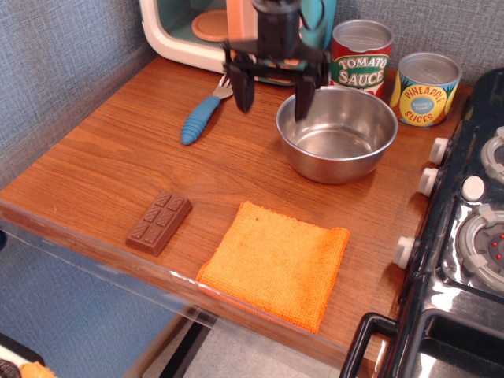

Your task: Place pot on top of orange cloth.

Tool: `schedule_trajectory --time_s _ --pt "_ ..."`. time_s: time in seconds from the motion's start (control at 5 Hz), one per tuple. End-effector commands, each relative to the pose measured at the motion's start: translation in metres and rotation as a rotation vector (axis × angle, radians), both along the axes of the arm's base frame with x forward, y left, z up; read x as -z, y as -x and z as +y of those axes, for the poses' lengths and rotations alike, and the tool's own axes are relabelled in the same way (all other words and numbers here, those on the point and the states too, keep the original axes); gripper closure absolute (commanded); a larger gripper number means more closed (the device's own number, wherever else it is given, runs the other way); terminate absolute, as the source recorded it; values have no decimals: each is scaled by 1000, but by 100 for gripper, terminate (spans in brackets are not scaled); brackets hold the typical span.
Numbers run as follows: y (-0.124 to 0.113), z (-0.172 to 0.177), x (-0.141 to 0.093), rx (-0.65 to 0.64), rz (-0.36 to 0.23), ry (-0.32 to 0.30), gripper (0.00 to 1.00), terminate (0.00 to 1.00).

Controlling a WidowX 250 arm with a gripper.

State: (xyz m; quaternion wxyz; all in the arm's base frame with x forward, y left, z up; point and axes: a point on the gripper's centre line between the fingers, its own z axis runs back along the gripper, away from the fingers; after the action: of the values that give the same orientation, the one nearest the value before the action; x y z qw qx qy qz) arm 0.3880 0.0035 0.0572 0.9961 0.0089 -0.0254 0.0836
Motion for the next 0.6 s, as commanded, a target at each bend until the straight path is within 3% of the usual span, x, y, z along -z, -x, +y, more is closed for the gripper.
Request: schedule_trajectory --time_s 0.0,0.2,0.4 --pt "-11 2 19 22 18 -37 0 0" --pt "-10 1 19 35 -6 -29 100 0" --pt "-8 0 9 43 -34 -17 100 0"
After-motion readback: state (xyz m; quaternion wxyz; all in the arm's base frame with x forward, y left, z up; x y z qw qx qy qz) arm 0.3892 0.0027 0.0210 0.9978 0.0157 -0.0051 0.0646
